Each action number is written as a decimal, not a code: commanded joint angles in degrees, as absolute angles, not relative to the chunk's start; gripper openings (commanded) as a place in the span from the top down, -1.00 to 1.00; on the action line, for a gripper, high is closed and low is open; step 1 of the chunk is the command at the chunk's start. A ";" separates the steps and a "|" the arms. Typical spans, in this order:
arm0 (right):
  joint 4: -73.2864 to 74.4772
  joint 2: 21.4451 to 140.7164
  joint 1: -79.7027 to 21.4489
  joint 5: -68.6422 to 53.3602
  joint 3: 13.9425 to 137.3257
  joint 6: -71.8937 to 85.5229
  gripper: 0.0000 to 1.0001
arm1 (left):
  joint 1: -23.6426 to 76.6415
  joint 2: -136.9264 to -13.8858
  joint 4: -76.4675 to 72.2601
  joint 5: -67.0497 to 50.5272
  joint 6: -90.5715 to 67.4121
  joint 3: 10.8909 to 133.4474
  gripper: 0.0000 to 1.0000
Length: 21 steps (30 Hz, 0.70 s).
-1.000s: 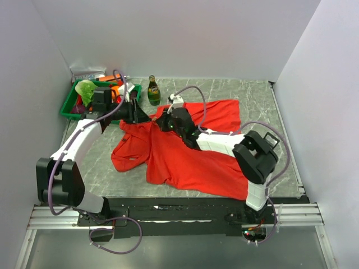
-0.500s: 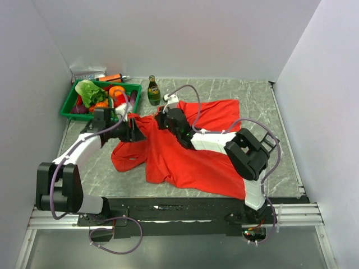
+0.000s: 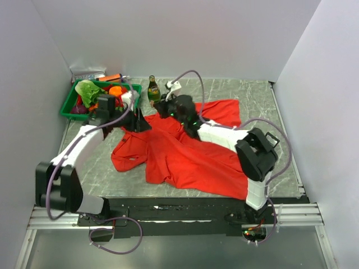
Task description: Remove the brooch from the garment
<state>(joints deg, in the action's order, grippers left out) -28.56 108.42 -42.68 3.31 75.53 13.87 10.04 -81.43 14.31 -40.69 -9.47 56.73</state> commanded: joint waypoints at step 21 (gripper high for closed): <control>-8.44 87.28 -23.82 -71.28 80.07 13.63 1.00 | 7.55 -79.18 22.77 -50.45 -1.76 79.98 -0.09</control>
